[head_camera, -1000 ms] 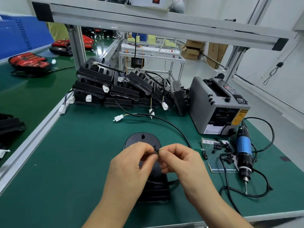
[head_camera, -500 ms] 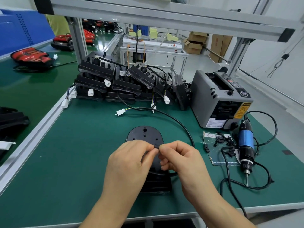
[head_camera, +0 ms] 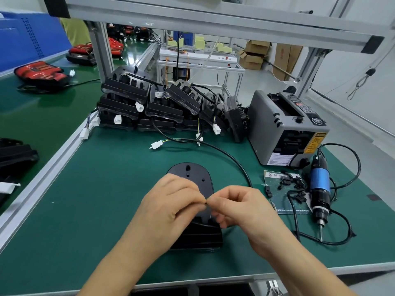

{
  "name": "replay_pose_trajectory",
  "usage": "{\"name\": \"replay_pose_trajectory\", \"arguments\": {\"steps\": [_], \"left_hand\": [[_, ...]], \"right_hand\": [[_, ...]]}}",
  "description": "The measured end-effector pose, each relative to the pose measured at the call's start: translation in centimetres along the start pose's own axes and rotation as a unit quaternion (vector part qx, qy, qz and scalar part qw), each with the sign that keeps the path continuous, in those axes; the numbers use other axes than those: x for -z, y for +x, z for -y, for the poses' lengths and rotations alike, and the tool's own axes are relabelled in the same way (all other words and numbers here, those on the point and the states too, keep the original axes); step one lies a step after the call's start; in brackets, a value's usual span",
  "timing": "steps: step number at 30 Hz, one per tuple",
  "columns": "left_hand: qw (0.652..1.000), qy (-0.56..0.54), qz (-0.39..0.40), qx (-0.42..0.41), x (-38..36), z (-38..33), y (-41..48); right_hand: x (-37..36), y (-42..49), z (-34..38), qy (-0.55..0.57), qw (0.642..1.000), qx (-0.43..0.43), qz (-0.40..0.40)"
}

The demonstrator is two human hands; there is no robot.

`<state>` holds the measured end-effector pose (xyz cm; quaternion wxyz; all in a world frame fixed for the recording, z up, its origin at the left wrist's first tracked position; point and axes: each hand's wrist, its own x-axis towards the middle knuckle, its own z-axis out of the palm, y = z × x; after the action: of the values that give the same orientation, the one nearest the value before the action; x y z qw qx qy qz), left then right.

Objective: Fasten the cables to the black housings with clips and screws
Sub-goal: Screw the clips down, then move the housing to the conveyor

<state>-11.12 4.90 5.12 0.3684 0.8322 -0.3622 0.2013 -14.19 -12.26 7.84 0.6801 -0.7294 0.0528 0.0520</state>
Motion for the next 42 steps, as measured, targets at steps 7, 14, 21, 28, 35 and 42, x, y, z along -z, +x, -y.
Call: {"name": "replay_pose_trajectory", "arguments": {"steps": [7,14,21,28,35,42], "left_hand": [[0.989,-0.035,0.112,0.092,0.9,0.8,-2.6],[0.99,-0.023,0.081,0.109,0.4,0.2,-2.3],[0.989,-0.029,0.067,0.129,0.1,0.0,-2.3],[0.989,-0.043,0.062,0.128,0.0,0.1,-2.2],[0.988,-0.06,0.058,0.129,0.1,0.2,-2.2],[0.989,-0.069,0.061,0.118,0.1,0.3,-2.3]], "right_hand": [[-0.3,-1.0,-1.1,-0.086,0.996,-0.012,-0.001],[-0.7,-1.9,-2.1,-0.244,0.968,0.028,-0.052],[-1.1,-2.4,-2.2,-0.309,0.944,0.075,-0.083],[-1.8,-2.5,-3.4,-0.379,0.902,0.166,-0.123],[-1.9,-2.0,-3.4,-0.475,0.832,0.24,-0.155],[-1.0,-0.7,-2.7,-0.498,0.816,0.261,-0.133]]}}
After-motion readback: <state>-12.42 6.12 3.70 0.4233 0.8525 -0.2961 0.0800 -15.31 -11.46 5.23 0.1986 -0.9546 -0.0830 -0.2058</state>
